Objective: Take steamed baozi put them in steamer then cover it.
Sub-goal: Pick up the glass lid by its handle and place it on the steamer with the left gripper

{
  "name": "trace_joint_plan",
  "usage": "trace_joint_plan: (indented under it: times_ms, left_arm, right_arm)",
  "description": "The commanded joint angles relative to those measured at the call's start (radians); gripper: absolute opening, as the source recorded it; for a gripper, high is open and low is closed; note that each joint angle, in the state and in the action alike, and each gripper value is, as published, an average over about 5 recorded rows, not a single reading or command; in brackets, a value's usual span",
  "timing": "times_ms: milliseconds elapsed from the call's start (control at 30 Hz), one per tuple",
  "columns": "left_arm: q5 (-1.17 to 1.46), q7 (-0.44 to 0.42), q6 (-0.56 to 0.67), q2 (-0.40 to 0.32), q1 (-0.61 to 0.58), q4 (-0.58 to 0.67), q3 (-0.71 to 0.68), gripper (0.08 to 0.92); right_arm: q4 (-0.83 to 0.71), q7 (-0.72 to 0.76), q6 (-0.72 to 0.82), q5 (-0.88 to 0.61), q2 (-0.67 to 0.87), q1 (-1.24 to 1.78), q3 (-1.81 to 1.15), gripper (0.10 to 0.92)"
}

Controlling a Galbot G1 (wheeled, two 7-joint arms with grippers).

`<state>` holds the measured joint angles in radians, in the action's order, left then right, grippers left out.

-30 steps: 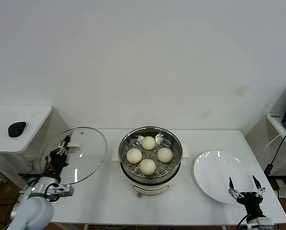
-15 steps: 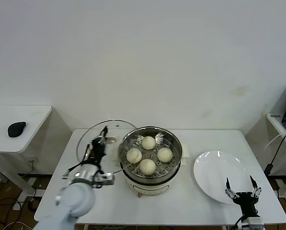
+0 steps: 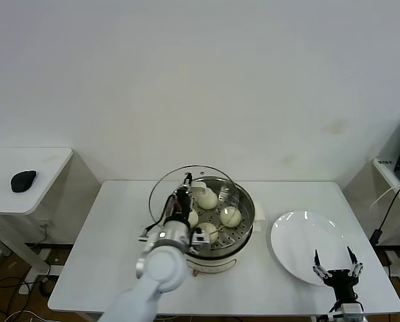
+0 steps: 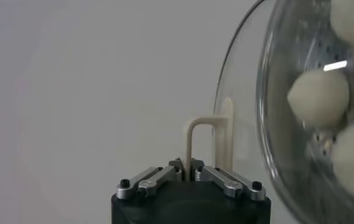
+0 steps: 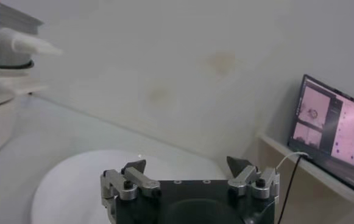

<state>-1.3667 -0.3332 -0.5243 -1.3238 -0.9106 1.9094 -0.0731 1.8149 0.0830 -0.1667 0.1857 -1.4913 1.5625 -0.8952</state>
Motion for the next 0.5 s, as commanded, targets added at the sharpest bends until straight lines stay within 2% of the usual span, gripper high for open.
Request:
trace_joint_plan:
  times_ms: [33, 500]
  left_arm:
    - [-0.124, -0.055, -0.022, -0.13, 0.025, -0.064, -0.07, 0.145]
    - [-0.189, -0.047, 0.002, -0.137, -0.02, -0.08, -0.07, 0.145]
  right_arm:
    - [-0.008, -0.004, -0.003, 0.015, -0.004, -0.003, 0.005, 0.823]
    - [-0.011, -0.003, -0.003, 0.014, -0.004, -0.002, 0.019, 0.823]
